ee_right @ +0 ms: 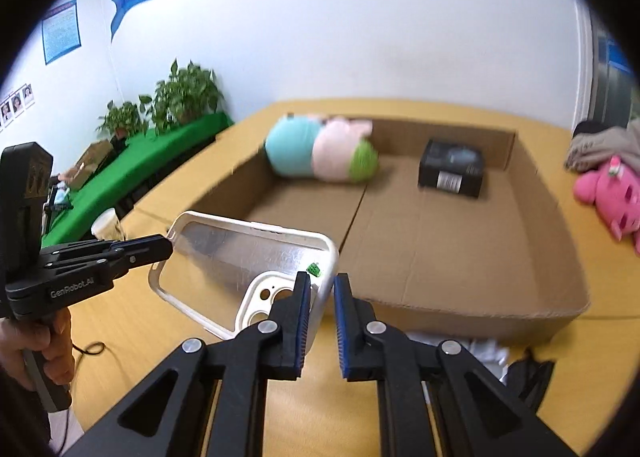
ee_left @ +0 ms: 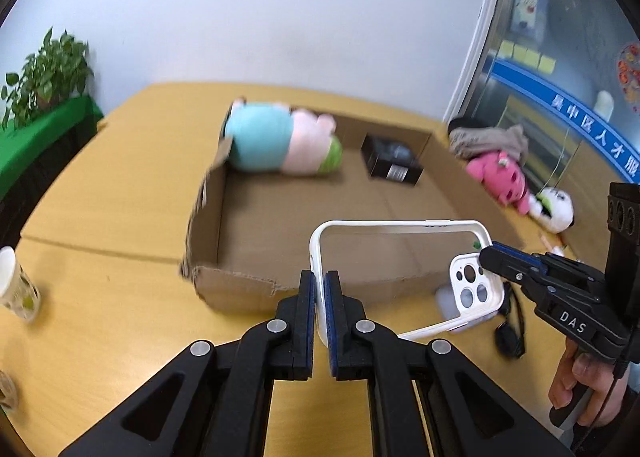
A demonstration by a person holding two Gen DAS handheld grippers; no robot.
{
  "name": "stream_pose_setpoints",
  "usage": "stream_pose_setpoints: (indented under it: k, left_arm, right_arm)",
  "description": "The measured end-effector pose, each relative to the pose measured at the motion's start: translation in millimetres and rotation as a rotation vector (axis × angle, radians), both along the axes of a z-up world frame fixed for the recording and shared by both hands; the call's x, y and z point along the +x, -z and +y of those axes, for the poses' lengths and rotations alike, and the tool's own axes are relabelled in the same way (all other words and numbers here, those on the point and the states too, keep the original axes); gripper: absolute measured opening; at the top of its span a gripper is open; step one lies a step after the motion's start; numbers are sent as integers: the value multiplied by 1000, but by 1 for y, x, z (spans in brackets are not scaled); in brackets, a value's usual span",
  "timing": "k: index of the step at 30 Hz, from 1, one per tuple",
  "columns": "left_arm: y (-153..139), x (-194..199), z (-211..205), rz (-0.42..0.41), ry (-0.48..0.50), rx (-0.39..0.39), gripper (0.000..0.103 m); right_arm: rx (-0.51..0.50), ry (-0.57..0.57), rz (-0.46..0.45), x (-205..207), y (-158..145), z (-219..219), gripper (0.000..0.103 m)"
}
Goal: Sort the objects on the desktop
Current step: 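Carry the phone case with the left gripper over the cardboard box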
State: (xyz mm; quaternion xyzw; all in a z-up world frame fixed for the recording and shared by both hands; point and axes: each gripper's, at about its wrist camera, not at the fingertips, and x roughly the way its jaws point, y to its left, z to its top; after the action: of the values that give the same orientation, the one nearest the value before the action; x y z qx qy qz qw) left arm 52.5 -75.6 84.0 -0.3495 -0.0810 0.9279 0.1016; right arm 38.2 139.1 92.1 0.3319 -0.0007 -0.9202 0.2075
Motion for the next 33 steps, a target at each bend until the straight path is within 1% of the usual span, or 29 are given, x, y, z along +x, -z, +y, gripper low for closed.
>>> stream_pose_setpoints:
  k: [8, 15, 20, 24, 27, 31, 33]
  left_arm:
    - [-34, -3, 0, 83, -4, 11, 4]
    - [-53, -9, -4, 129, -22, 15, 4]
    - [-61, -20, -11, 153, -32, 18, 4]
    - [-62, -35, -16, 148, -45, 21, 3]
    - [-58, -56, -23, 125, -64, 27, 3]
    - [-46, -93, -34, 60, -91, 46, 3]
    - [-38, -110, -36, 37, -109, 29, 3]
  right_arm:
    - [-16, 4, 91, -1, -34, 2, 11]
    - [-26, -1, 136, -10, -53, -2, 11]
    - [-31, -11, 146, -22, -62, -6, 11]
    - [-37, -15, 160, -37, -67, -10, 11]
    - [-36, -19, 157, -57, -69, -17, 11]
    - [-59, -29, 104, -96, -60, -26, 10]
    - [-50, -29, 79, -114, -52, -31, 10]
